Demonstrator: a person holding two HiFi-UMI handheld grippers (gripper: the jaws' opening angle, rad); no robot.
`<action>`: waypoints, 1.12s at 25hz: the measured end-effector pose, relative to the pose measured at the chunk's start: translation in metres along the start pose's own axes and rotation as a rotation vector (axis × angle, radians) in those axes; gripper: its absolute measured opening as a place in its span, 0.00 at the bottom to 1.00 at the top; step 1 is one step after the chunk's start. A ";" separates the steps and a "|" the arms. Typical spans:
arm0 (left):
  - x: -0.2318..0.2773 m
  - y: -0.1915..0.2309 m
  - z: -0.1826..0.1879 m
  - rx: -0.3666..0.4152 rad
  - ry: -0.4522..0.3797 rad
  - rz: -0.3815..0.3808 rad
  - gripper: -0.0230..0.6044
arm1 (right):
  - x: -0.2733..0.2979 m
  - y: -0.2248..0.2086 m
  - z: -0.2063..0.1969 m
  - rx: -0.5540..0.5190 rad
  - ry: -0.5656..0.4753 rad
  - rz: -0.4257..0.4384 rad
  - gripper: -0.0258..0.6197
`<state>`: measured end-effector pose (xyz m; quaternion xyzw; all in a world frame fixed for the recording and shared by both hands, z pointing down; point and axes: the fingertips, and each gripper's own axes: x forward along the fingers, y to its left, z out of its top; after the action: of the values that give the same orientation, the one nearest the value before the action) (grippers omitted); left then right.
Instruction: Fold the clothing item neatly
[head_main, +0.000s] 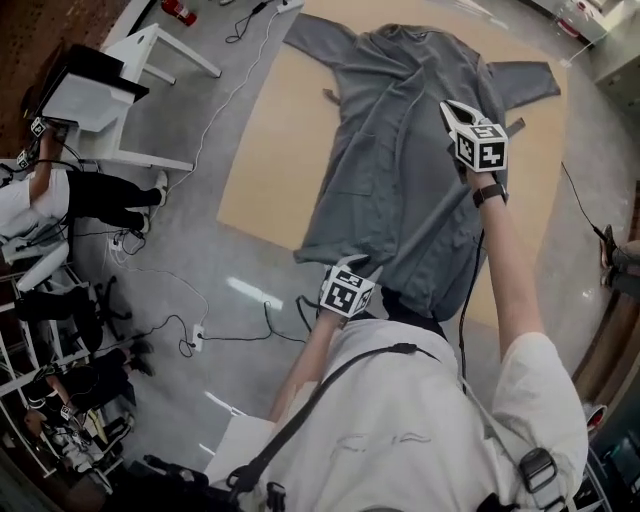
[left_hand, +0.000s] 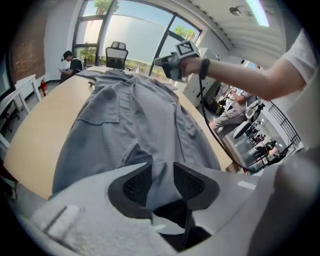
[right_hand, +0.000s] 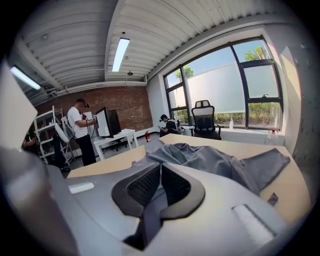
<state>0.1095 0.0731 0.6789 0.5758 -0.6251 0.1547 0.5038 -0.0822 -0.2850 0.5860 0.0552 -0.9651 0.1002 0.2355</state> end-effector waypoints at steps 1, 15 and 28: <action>-0.004 0.000 0.009 0.000 -0.027 0.004 0.26 | -0.017 0.007 -0.009 0.017 -0.008 0.001 0.06; 0.003 -0.018 0.133 0.199 -0.138 -0.115 0.26 | -0.219 0.009 -0.099 0.239 -0.066 -0.265 0.10; 0.084 -0.038 0.263 0.259 -0.124 -0.273 0.26 | -0.286 0.102 -0.213 0.460 0.032 -0.440 0.12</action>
<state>0.0388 -0.1884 0.6151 0.7235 -0.5460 0.1282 0.4025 0.2488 -0.1217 0.6207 0.3128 -0.8782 0.2634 0.2480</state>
